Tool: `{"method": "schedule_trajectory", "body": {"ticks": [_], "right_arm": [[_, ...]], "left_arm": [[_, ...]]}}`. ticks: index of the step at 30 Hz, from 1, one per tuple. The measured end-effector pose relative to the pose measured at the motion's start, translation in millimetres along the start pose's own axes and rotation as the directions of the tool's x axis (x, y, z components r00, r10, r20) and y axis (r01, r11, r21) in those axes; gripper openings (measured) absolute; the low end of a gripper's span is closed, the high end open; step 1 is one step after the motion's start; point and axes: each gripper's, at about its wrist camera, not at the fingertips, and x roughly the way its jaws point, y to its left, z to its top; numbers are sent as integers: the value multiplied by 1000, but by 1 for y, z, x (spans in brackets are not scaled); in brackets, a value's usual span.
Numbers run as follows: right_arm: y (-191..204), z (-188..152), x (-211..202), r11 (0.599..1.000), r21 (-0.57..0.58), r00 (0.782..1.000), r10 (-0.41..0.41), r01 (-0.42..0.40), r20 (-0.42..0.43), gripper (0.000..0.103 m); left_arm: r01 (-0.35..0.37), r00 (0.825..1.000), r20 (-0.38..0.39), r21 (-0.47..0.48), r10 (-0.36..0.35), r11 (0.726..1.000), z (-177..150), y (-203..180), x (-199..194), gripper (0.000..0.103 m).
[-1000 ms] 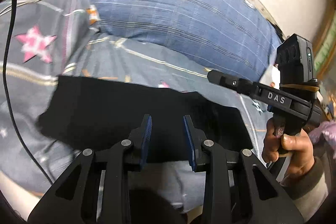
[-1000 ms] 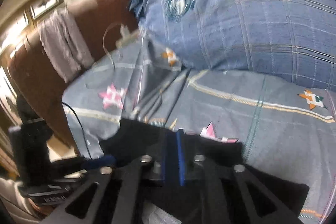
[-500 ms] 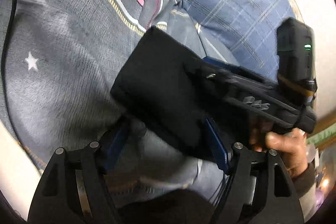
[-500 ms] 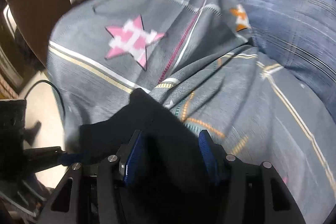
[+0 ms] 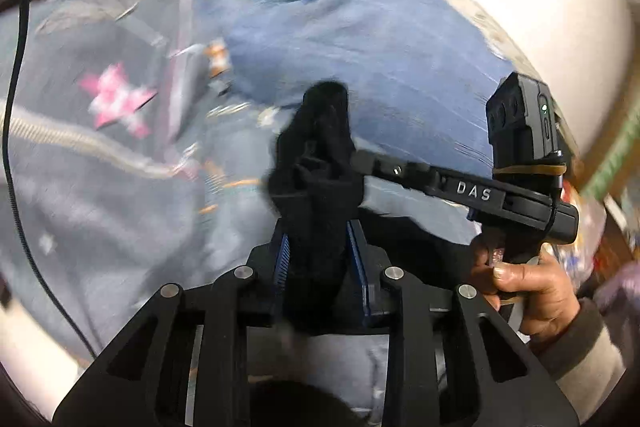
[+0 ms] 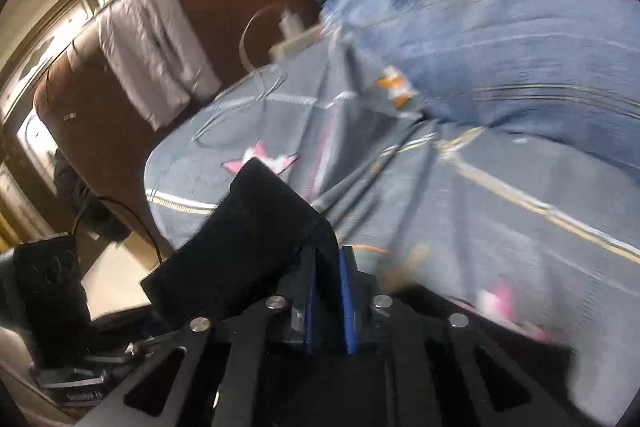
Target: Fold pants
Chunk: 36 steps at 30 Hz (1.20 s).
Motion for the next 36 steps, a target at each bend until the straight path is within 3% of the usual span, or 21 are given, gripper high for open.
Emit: {"method": "schedule_trajectory", "body": {"ticks": [3, 6, 8, 10, 12, 14, 17, 21, 23, 25, 26, 27, 30, 32, 34, 36], "right_arm": [[-25, -18, -41, 996, 87, 998, -38, 34, 49, 3], [-54, -44, -62, 972, 205, 992, -123, 112, 38, 3], [-67, -57, -74, 949, 299, 991, -126, 105, 52, 4], [-73, -65, -84, 921, 379, 992, -115, 88, 48, 13], [-76, -73, -94, 903, 425, 993, -102, 64, 67, 49], [-76, -78, -99, 888, 460, 989, -84, 20, 119, 54], [-72, -72, -82, 872, 488, 992, -16, -49, 127, 54], [-67, -62, -45, 892, 449, 998, -59, 49, 8, 54], [-68, -65, -26, 896, 441, 999, -33, 47, -40, 53], [-61, -68, -11, 910, 411, 999, -27, 44, -46, 28], [-58, -68, -12, 914, 403, 999, -27, 37, -31, 21], [-55, -67, -17, 919, 393, 1000, -24, 26, -11, 13], [-45, -61, -52, 939, 344, 998, -25, 4, 56, 12], [-36, -58, -82, 955, 294, 994, -68, 39, 87, 12], [-37, -58, -112, 956, 279, 987, -123, 89, 107, 12], [-47, -62, -140, 948, 284, 975, -187, 147, 118, 12]], "left_arm": [[64, 997, -60, 98, -58, 993, -4, -30, 21, 27], [103, 985, -154, 135, -82, 985, -11, -50, 59, 26], [120, 973, -213, 130, -91, 984, -17, -56, 78, 26], [123, 968, -234, 132, -90, 984, -22, -60, 85, 26], [146, 963, -247, 140, -108, 979, -24, -61, 79, 26], [168, 953, -278, 158, -120, 973, -24, -63, 76, 27], [183, 942, -313, 178, -121, 967, -25, -61, 71, 27], [205, 934, -326, 149, -148, 967, -27, -51, 65, 31], [203, 934, -326, 151, -145, 967, -30, -50, 63, 31], [196, 934, -330, 153, -137, 968, -32, -50, 61, 31], [196, 935, -326, 151, -138, 969, -31, -51, 57, 30], [208, 936, -316, 149, -153, 967, -29, -52, 51, 30], [289, 930, -282, 157, -238, 944, -19, -63, 26, 32], [311, 930, -258, 171, -262, 935, -12, -70, 13, 59], [313, 935, -225, 156, -275, 937, -5, -72, 6, 63], [331, 928, -229, 135, -296, 934, 2, -73, 6, 63]]}}
